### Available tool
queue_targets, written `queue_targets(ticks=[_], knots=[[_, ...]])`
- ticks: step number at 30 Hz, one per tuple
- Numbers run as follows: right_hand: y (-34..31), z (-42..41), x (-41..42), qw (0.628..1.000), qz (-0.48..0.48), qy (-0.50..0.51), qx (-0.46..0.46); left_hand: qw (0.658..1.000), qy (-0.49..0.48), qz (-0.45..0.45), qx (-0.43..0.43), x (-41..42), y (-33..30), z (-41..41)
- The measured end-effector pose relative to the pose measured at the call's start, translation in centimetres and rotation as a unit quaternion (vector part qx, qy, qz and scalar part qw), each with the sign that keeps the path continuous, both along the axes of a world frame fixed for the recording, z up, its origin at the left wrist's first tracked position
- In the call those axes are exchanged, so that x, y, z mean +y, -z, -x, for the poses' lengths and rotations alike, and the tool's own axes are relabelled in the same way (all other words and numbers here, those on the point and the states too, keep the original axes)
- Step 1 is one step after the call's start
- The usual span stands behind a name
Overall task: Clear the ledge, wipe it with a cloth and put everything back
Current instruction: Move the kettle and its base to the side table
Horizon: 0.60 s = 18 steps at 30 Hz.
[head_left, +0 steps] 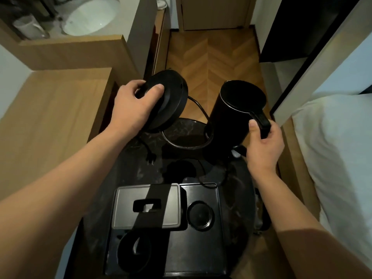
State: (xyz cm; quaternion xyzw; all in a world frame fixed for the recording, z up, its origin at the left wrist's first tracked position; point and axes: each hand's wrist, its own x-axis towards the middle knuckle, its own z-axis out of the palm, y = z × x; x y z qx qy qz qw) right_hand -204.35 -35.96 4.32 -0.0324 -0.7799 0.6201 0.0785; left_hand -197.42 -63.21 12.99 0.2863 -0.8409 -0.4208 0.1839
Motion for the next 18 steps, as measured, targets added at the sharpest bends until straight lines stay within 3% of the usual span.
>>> queue_targets(ticks=[6,10,18], knots=[[1.7,1.4,2.4,0.998,-0.030,0.047,0.004,0.977,0.130,0.107,-0.134,-0.2,5.6,4.7],[2.0,1.3,4.0,0.998,-0.028,0.064,-0.012,0.925,0.239,0.190,-0.225,3.2,10.1,7.3],[3.2,1.1,6.1,0.996,-0.004,0.085,-0.008,0.822,0.376,0.336,-0.264,3.3,16.5,10.8]])
